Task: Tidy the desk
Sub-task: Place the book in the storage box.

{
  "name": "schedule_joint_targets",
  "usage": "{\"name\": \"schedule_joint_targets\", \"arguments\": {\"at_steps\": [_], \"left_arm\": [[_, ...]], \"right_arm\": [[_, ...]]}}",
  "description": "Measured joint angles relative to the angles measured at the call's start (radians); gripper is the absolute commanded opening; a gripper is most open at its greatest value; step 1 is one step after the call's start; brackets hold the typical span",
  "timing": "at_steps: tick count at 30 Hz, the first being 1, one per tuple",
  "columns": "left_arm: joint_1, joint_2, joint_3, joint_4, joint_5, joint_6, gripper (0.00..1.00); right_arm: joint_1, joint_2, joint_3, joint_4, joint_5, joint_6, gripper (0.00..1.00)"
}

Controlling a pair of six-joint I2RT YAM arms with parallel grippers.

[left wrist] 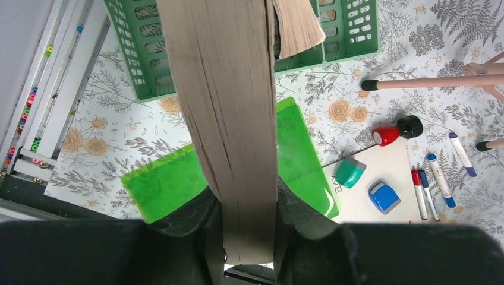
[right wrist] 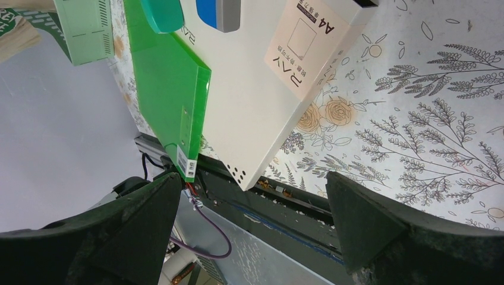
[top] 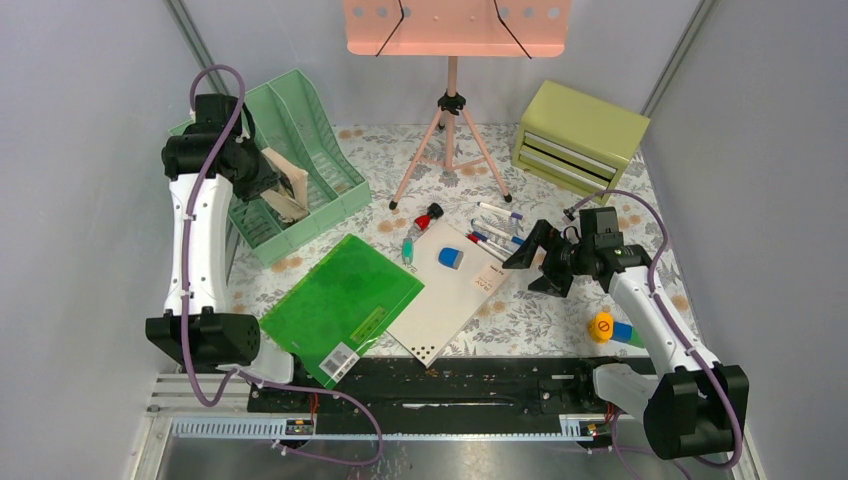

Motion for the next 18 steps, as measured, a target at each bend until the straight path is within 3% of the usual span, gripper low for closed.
{"name": "schedule_joint_targets", "arguments": {"at_steps": [18], "left_arm": [[0.003, 0.076, 0.042, 0.005, -0.020, 0.005, 0.00]], "right_arm": [[0.000, 0.036, 0.010, 0.003, 0.000, -0.008, 0.99]]}}
